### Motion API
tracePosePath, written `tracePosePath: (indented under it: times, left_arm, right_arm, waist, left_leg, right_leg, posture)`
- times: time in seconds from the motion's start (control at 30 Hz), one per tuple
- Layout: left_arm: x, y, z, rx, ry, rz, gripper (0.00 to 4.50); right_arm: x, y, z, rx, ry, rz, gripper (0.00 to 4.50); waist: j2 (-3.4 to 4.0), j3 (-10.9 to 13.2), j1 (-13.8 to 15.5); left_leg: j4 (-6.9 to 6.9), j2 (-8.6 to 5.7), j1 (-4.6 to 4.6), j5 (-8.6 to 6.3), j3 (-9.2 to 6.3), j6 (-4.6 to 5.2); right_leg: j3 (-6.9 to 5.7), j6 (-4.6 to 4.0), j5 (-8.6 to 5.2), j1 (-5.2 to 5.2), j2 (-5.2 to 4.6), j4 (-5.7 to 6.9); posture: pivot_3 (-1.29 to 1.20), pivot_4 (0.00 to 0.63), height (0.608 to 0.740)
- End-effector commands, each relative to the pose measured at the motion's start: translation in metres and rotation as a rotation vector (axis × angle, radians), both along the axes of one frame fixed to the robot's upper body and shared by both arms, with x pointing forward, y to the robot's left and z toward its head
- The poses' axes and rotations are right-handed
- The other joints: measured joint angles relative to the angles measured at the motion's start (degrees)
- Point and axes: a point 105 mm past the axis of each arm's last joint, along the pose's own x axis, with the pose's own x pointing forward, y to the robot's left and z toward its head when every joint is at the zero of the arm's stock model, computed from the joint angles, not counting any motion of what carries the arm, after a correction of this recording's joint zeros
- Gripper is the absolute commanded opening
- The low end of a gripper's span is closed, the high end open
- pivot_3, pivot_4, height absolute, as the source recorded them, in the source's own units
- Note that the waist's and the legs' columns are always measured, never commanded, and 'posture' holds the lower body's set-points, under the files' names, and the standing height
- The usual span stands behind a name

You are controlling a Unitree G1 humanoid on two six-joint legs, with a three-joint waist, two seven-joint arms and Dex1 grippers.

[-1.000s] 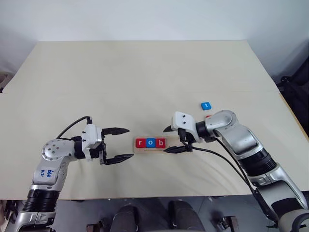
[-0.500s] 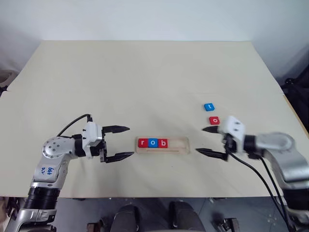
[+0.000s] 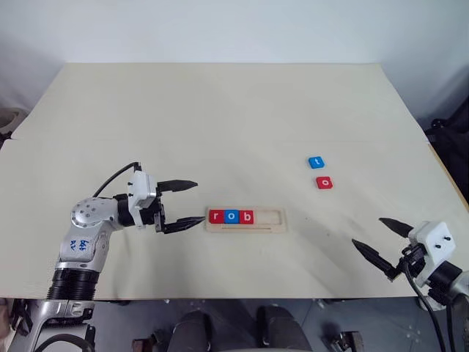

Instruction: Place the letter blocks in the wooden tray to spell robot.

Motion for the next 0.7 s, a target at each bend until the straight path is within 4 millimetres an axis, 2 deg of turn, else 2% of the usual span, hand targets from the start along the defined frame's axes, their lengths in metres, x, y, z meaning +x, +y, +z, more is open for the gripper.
tracePosePath:
  times: [0.03, 0.13, 0.2, 0.23, 0.27, 0.37, 0.43, 0.57, 0.7]
  left_arm:
    - [0.000, 0.002, 0.005, 0.011, -0.036, -0.007, 4.50]
    - [0.000, 0.003, 0.006, 0.016, -0.047, -0.001, 4.50]
    - [-0.001, 0.003, 0.006, 0.016, -0.048, -0.001, 4.50]
    - [-0.002, 0.002, 0.006, 0.016, -0.049, -0.002, 4.50]
    - [-0.003, 0.002, 0.005, 0.016, -0.050, -0.003, 4.50]
    - [-0.005, 0.000, 0.004, 0.014, -0.051, -0.003, 4.50]
    - [-0.006, -0.002, 0.004, 0.013, -0.052, -0.003, 4.50]
    - [-0.009, -0.002, 0.004, 0.002, -0.056, 0.018, 4.50]
    - [-0.013, -0.001, 0.002, 0.002, -0.050, 0.027, 4.50]
  right_arm:
    - [0.009, 0.005, 0.019, 0.045, -0.081, 0.005, 4.48]
    - [0.035, 0.012, 0.030, 0.079, -0.068, -0.041, 4.48]
    - [0.046, 0.015, 0.034, 0.103, -0.043, -0.056, 4.48]
    - [0.058, 0.015, 0.036, 0.073, -0.035, -0.090, 4.48]
    - [0.074, 0.016, 0.038, 0.113, 0.001, -0.141, 4.48]
    - [0.106, 0.025, 0.046, 0.179, 0.074, -0.213, 4.48]
    - [0.115, 0.028, 0.049, 0.181, 0.091, -0.243, 4.48]
    - [0.131, 0.051, 0.050, 0.218, 0.165, -0.231, 4.48]
    - [0.137, 0.053, 0.046, 0.212, 0.188, -0.268, 4.48]
  waist:
    - [0.00, 0.00, -0.06]
    - [0.00, 0.00, -0.41]
    - [0.03, 0.00, -0.52]
    - [0.03, 0.00, -0.48]
    - [0.02, 0.00, -0.50]
    - [0.03, 0.00, -1.14]
    - [0.03, 0.00, -1.25]
    - [0.03, 0.00, -1.34]
    - [0.04, 0.00, -1.30]
  left_leg:
    - [0.00, 0.00, 0.01, 0.00, 0.00, 0.00]
    - [0.00, 0.01, 0.02, 0.01, 0.00, -0.01]
    - [0.01, 0.02, 0.02, 0.02, 0.00, -0.03]
    - [0.01, 0.02, 0.02, 0.02, -0.02, -0.03]
    - [0.01, 0.03, 0.02, 0.02, -0.04, -0.03]
    - [0.03, 0.00, -0.03, 0.02, 0.00, -0.04]
    - [0.03, 0.04, -0.05, 0.03, -0.02, -0.05]
    - [0.01, 0.06, -0.13, 0.03, -0.04, -0.05]
    - [0.01, 0.05, -0.22, 0.02, -0.04, -0.04]
  right_leg:
    - [0.00, 0.00, 0.00, 0.00, 0.00, 0.00]
    - [0.02, 0.00, 0.00, 0.00, 0.00, 0.02]
    - [0.03, 0.00, 0.00, -0.03, -0.02, 0.10]
    - [0.02, -0.02, -0.01, -0.04, -0.02, 0.12]
    - [0.00, -0.04, -0.02, -0.05, -0.01, 0.12]
    - [0.03, -0.04, -0.02, -0.12, -0.09, 0.19]
    - [0.01, -0.05, -0.02, -0.15, -0.07, 0.21]
    - [-0.05, -0.08, -0.04, -0.17, -0.07, 0.24]
    - [-0.07, -0.05, -0.03, -0.20, -0.09, 0.27]
  posture:
    - [0.00, 0.150, 0.740]
    - [0.00, 0.150, 0.740]
    - [0.00, 0.150, 0.740]
    - [0.00, 0.150, 0.740]
    - [0.00, 0.150, 0.740]
    - [0.00, 0.150, 0.740]
    - [0.00, 0.150, 0.740]
    - [0.00, 0.150, 0.740]
    - [0.00, 0.150, 0.740]
